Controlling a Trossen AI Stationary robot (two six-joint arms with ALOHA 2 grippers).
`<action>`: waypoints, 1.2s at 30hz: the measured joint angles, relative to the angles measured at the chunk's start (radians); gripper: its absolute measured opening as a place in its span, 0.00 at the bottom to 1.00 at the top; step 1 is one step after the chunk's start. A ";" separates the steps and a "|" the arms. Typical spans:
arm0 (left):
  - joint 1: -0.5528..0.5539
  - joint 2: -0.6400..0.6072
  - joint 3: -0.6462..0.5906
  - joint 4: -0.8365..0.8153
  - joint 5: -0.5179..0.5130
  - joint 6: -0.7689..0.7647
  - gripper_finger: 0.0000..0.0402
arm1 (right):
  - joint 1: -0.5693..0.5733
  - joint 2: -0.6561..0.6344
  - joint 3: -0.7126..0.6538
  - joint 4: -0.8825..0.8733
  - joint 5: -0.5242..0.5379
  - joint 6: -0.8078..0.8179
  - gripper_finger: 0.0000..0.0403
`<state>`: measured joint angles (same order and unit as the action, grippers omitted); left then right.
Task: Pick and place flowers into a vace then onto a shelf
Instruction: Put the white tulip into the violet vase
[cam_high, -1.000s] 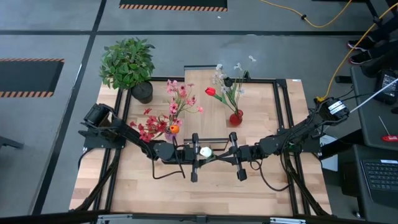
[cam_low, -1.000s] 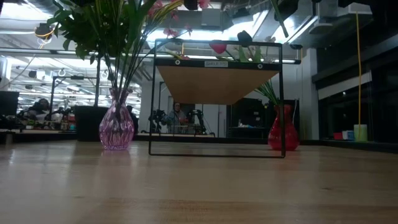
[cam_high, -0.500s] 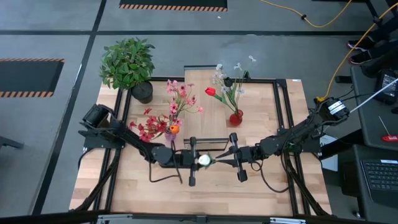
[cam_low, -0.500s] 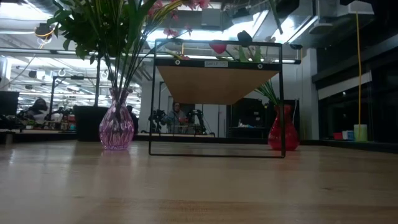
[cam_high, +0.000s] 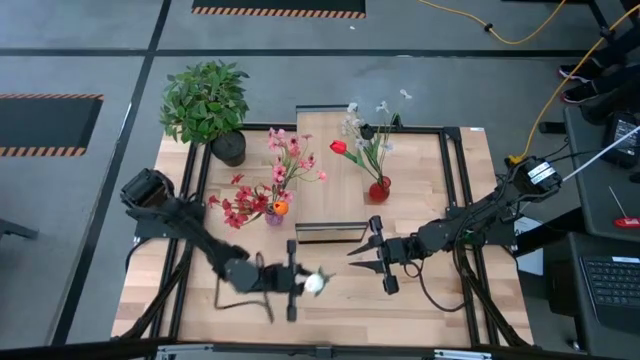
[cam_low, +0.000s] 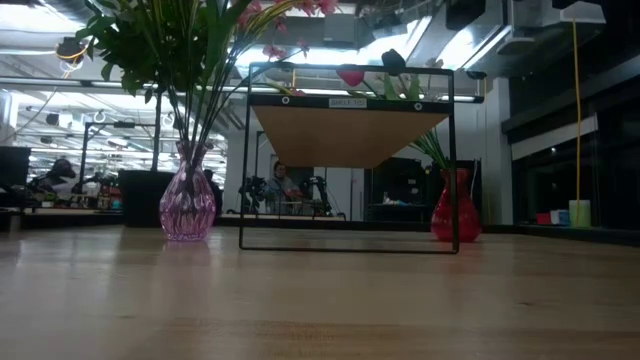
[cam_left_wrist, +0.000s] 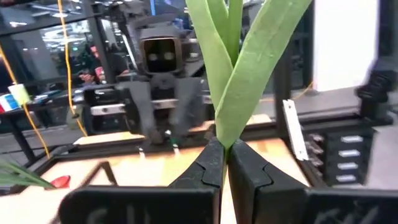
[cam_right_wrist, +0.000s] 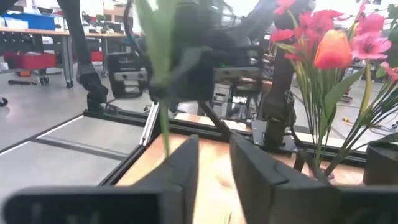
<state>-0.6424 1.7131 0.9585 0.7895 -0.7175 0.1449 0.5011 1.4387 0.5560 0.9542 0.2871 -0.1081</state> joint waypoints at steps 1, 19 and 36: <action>-0.023 0.000 0.000 -0.007 -0.031 0.001 0.01 | 0.001 0.000 0.000 -0.005 0.000 0.001 0.20; -0.311 -0.001 -0.167 -0.024 -0.719 -0.314 0.01 | 0.058 0.000 0.000 -0.045 0.000 0.112 0.01; -0.436 -0.097 -0.217 -0.004 -0.854 -0.304 0.01 | 0.066 0.000 0.000 -0.068 0.000 0.130 0.01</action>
<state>-1.0782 1.6158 0.7414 0.7856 -1.5719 -0.1591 0.5671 1.4387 0.5560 0.8864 0.2871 0.0223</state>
